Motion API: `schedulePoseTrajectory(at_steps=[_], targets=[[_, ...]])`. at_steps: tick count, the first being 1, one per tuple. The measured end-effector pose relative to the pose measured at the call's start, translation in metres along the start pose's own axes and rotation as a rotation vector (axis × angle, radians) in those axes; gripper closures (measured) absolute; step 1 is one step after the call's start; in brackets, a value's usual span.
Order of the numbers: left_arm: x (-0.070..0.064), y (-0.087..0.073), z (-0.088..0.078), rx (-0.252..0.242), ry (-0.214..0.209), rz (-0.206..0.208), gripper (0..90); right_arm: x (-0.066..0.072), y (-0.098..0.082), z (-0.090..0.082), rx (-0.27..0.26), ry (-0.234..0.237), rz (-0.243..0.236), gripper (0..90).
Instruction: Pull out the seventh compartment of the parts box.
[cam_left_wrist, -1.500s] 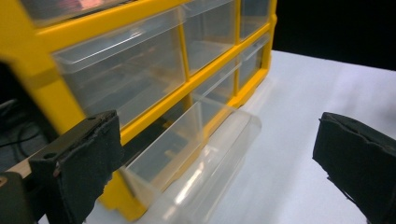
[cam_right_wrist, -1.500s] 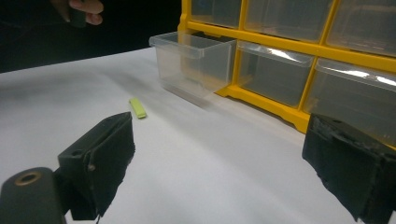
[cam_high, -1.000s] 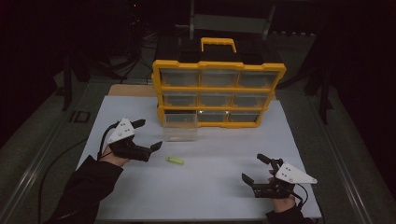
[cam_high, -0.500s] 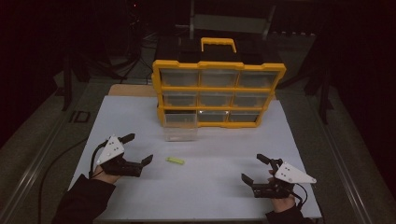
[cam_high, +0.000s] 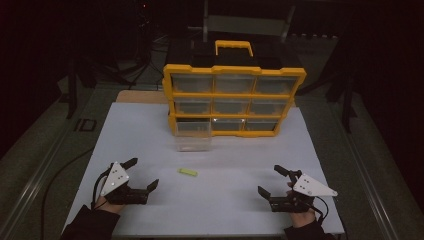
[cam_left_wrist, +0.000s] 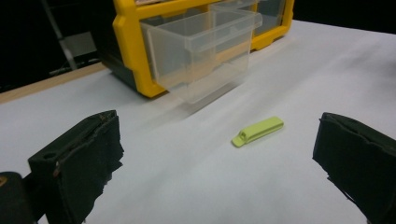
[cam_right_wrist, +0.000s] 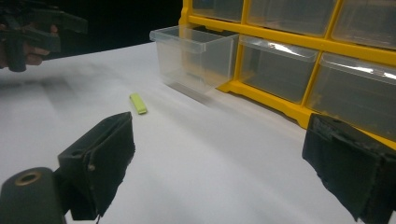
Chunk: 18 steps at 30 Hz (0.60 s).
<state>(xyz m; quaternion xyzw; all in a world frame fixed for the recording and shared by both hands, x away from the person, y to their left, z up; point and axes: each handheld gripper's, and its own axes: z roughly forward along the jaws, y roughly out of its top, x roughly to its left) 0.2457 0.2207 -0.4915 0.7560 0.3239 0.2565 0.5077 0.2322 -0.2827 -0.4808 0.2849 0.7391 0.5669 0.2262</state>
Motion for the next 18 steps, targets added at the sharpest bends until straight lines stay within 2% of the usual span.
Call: schedulePoseTrajectory(at_steps=[3,8,11,13,18], targets=[[-0.003,-0.008,-0.004,-0.007,0.035,-0.019,1.1,0.000,0.000,0.000,0.005,-0.001,0.000,9.1],[-0.004,-0.011,-0.008,-0.011,0.056,-0.026,1.1,0.000,-0.001,0.001,0.006,-0.001,-0.003,9.1],[-0.005,-0.016,-0.009,-0.018,0.086,-0.035,1.1,0.000,-0.001,0.001,0.010,0.000,-0.008,9.1],[-0.004,-0.018,-0.008,-0.016,0.078,-0.035,1.2,0.001,-0.001,0.001,0.010,-0.001,-0.008,9.1],[-0.002,-0.021,-0.008,-0.030,0.101,-0.044,1.2,0.001,-0.002,0.000,0.018,-0.005,-0.006,9.1]])
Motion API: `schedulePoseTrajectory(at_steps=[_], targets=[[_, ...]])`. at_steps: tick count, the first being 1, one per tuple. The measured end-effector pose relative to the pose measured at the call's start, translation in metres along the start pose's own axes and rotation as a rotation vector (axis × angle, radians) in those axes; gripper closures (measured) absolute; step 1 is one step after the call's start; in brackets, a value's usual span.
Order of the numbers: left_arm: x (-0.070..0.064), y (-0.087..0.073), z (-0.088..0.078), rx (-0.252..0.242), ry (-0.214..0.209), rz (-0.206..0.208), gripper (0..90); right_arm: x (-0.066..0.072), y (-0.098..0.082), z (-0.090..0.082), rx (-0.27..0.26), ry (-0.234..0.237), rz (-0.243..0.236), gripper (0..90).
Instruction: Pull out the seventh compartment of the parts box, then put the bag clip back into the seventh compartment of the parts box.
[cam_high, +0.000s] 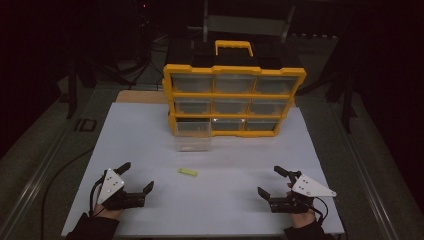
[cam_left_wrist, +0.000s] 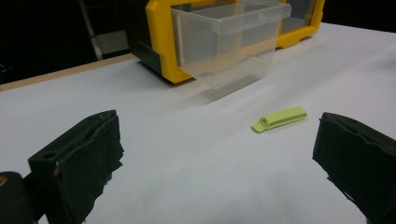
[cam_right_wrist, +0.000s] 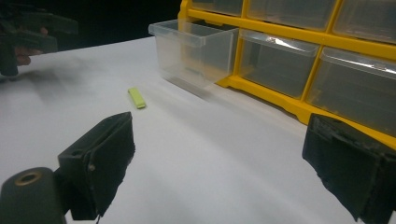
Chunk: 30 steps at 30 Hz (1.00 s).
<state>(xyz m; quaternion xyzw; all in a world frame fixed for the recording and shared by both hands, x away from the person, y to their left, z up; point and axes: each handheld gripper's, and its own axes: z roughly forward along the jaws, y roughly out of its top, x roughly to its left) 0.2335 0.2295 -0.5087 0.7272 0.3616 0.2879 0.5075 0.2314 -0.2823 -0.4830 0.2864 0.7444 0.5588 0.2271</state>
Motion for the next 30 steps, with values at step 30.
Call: schedulePoseTrajectory(at_steps=[30], targets=[[-0.0033,-0.0006,-0.0024,-0.030,0.020,-0.001,1.1,0.0019,0.0039,-0.0006,0.043,-0.022,0.003,9.1]])
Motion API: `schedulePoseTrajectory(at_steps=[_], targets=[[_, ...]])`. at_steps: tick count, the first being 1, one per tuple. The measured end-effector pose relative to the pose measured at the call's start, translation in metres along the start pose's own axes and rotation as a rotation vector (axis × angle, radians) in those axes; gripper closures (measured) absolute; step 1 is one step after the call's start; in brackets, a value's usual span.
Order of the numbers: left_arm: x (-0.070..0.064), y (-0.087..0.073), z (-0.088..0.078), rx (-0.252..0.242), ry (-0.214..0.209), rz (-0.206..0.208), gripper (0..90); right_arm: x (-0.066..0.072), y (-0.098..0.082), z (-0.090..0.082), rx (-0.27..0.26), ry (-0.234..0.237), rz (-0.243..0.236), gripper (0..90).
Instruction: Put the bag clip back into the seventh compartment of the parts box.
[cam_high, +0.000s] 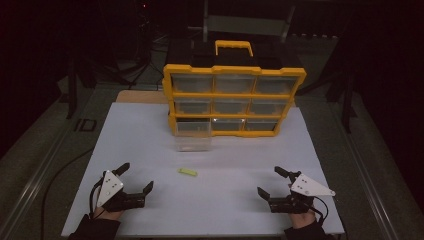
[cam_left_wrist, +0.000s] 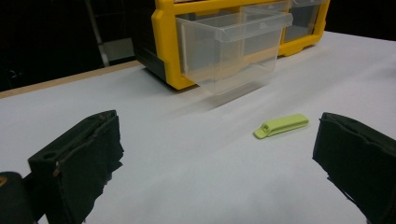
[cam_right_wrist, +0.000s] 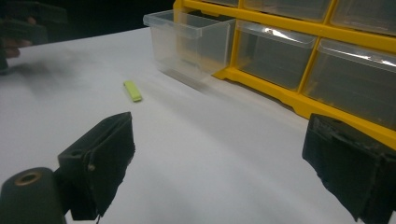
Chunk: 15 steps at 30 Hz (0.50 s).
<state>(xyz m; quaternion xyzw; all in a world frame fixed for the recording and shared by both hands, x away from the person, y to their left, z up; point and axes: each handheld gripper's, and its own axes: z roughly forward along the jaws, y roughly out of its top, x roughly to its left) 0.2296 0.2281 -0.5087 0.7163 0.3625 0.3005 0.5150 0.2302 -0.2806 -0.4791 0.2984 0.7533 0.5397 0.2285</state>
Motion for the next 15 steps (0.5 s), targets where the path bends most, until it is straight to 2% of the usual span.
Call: schedulePoseTrajectory(at_steps=[6,8,10,15], targets=[[0.000,0.001,0.000,-0.009,-0.001,-0.009,1.1,-0.001,0.006,-0.001,0.022,-0.009,0.030,9.0],[0.001,0.001,-0.001,-0.010,-0.003,-0.013,1.1,-0.001,0.009,-0.001,0.022,0.002,0.036,7.7],[0.001,0.001,-0.001,-0.014,-0.001,-0.015,1.1,0.001,0.014,-0.001,0.034,-0.001,0.029,7.7],[0.001,0.002,-0.002,-0.020,-0.007,-0.020,1.1,0.003,0.028,0.000,0.046,0.027,0.008,7.6]])
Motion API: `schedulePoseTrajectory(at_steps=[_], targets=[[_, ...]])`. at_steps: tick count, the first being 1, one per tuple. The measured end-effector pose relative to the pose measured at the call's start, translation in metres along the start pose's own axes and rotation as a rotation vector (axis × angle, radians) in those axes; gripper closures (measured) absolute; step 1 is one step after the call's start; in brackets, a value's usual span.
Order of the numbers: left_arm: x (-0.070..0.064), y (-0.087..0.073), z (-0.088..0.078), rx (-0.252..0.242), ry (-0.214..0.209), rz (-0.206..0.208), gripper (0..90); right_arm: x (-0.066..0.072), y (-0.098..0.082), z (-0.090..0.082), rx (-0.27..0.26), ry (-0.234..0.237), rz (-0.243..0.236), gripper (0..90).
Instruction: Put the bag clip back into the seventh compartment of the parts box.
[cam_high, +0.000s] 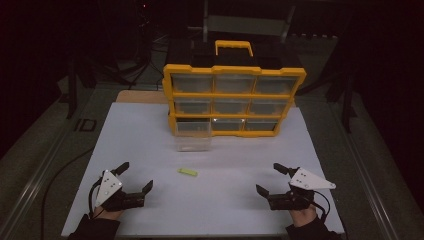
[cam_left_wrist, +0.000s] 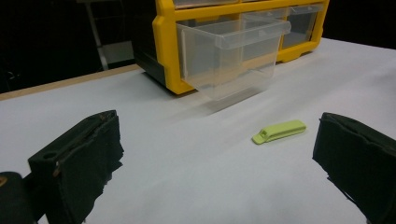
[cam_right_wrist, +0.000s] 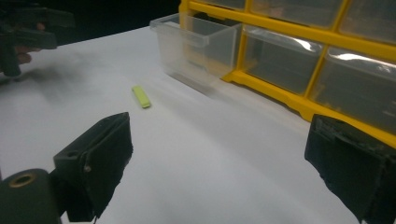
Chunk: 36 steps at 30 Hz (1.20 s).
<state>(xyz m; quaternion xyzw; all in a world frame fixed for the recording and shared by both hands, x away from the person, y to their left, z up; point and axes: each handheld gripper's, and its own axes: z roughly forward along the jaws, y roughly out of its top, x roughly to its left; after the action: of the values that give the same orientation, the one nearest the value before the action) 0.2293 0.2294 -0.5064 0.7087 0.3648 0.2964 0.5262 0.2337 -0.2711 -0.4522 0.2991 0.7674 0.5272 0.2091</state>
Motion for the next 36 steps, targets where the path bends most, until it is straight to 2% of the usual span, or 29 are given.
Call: schedulePoseTrajectory(at_steps=[5,9,16,20,29,36], targets=[[0.000,0.000,0.000,-0.001,-0.003,0.000,1.1,-0.001,0.017,0.001,-0.003,0.032,-0.009,7.6],[0.000,0.000,0.000,-0.002,-0.005,0.000,1.2,0.001,0.032,0.006,0.008,0.046,-0.037,7.6],[-0.001,0.000,0.000,-0.004,-0.011,-0.001,1.1,0.003,0.048,0.019,0.024,0.095,-0.045,7.6],[0.000,0.000,-0.001,-0.006,-0.012,-0.002,1.2,0.004,0.053,0.026,0.035,0.107,-0.059,7.6],[0.000,0.001,-0.002,-0.011,-0.013,-0.005,1.1,0.012,0.069,0.052,0.058,0.161,-0.102,7.6],[0.000,0.000,-0.001,-0.011,-0.014,-0.003,1.2,0.017,0.077,0.072,0.079,0.208,-0.115,7.6]])
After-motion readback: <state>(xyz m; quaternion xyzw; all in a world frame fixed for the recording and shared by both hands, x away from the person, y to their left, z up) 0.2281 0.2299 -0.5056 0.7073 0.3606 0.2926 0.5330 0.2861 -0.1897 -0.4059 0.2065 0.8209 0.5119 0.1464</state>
